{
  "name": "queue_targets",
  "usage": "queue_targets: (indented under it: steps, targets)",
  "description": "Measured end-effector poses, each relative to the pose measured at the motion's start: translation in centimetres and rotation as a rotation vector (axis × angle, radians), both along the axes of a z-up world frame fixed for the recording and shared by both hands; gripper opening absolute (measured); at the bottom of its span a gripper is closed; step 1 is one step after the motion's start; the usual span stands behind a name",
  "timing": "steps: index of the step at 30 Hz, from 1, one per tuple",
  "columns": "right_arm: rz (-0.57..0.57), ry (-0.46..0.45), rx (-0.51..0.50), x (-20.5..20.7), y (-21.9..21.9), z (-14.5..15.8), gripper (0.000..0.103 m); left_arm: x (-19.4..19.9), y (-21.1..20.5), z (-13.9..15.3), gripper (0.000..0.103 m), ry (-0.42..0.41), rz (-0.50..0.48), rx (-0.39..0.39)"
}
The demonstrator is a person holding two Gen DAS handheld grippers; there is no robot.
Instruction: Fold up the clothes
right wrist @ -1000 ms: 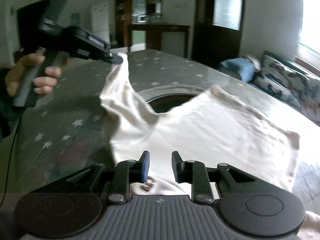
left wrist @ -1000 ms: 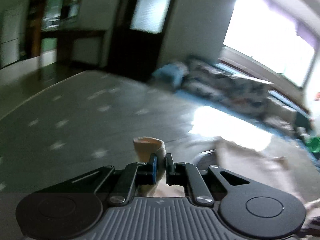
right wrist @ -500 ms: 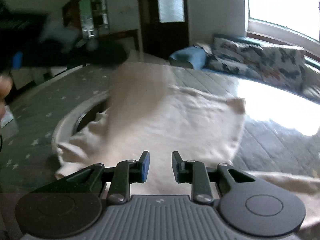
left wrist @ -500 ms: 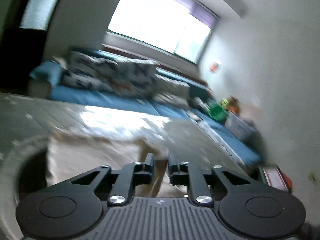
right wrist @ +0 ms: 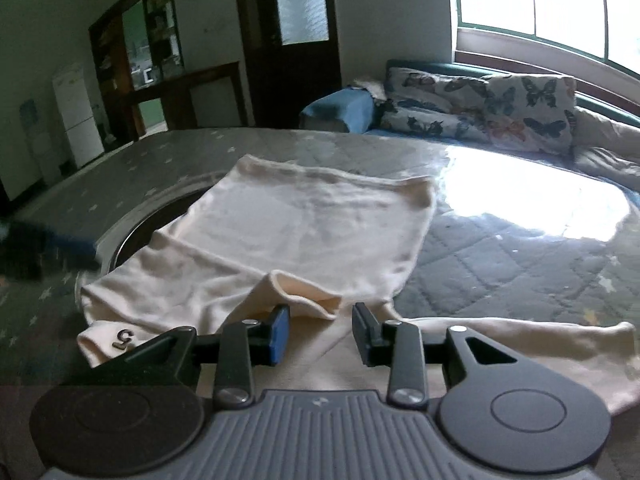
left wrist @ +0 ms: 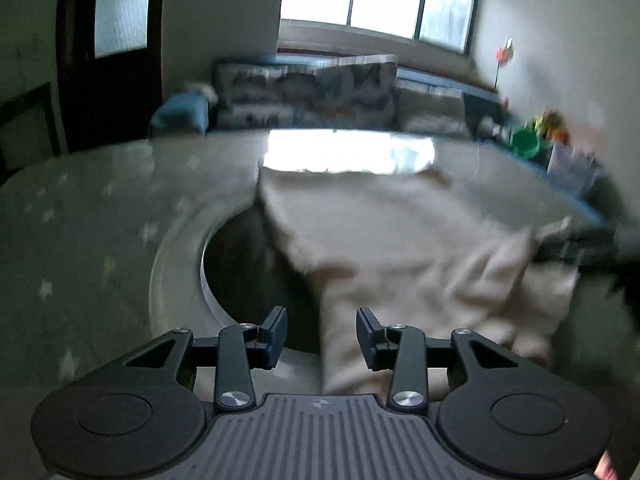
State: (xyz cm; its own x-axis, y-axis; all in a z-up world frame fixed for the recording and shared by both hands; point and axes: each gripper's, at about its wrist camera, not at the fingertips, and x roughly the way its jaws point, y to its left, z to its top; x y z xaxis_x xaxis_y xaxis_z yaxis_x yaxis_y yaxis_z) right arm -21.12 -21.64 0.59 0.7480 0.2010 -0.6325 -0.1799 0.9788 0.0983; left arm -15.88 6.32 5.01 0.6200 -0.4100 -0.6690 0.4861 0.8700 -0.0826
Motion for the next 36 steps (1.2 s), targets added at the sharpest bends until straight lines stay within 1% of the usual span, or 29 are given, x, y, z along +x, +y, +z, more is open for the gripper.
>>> queue_targets:
  steps: [3,5,7,8,9,12,14,18,21,25,29,31,33,34,35,36]
  targets:
    - [-0.038,-0.013,0.012,-0.4,-0.9,0.7,0.034,-1.0,0.5,-0.7,0.045,-0.006,-0.021,0.02]
    - [-0.055,-0.019,0.031,-0.5,-1.5,1.1,0.034,-1.1,0.7,-0.6,0.044,-0.015,-0.019,0.022]
    - [-0.051,-0.018,0.042,-0.5,-1.5,1.3,0.034,-1.6,0.8,-0.4,0.042,-0.019,-0.016,0.015]
    - [-0.042,-0.016,0.039,-0.4,-1.1,1.2,0.034,-1.5,0.5,-0.4,0.034,-0.024,-0.016,0.022]
    - [-0.031,-0.01,0.036,-0.2,-0.8,1.0,0.034,-1.5,0.3,-0.5,0.018,-0.028,-0.021,0.034]
    - [-0.001,0.007,0.023,0.1,0.2,0.3,0.034,-1.4,-0.2,-0.8,0.01,-0.033,-0.029,0.06]
    - [0.013,0.02,0.015,0.4,0.8,-0.2,0.034,-1.5,-0.2,-0.9,0.007,-0.042,-0.031,0.074]
    - [0.024,0.045,0.006,0.8,1.2,-1.1,0.034,-1.8,0.0,-1.0,0.006,-0.046,-0.037,0.089]
    - [0.025,0.054,-0.027,1.2,1.5,-1.7,0.034,-1.6,0.2,-0.5,0.007,-0.05,-0.036,0.094]
    - [0.032,0.061,-0.04,1.3,1.6,-2.0,0.034,-1.0,0.4,0.6,0.009,-0.077,-0.025,0.078]
    - [0.029,0.058,-0.048,1.3,1.7,-2.0,0.034,0.0,-0.5,1.8,0.009,-0.118,-0.033,0.073]
    - [0.025,0.056,-0.051,1.4,1.7,-2.1,0.034,0.8,-1.5,2.2,0.009,-0.134,-0.056,0.065]
    - [0.027,0.055,-0.059,1.5,1.7,-2.2,0.034,1.5,-2.6,2.3,0.012,-0.143,-0.081,0.064]
    - [0.033,0.052,-0.069,1.5,1.8,-2.2,0.032,1.9,-3.3,2.2,0.014,-0.146,-0.095,0.066]
    - [0.037,0.05,-0.079,1.4,1.9,-2.2,0.026,2.3,-3.9,2.1,0.017,-0.147,-0.106,0.068]
    - [0.04,0.046,-0.088,1.4,2.0,-2.1,0.021,2.7,-4.5,2.0,0.017,-0.148,-0.117,0.07]
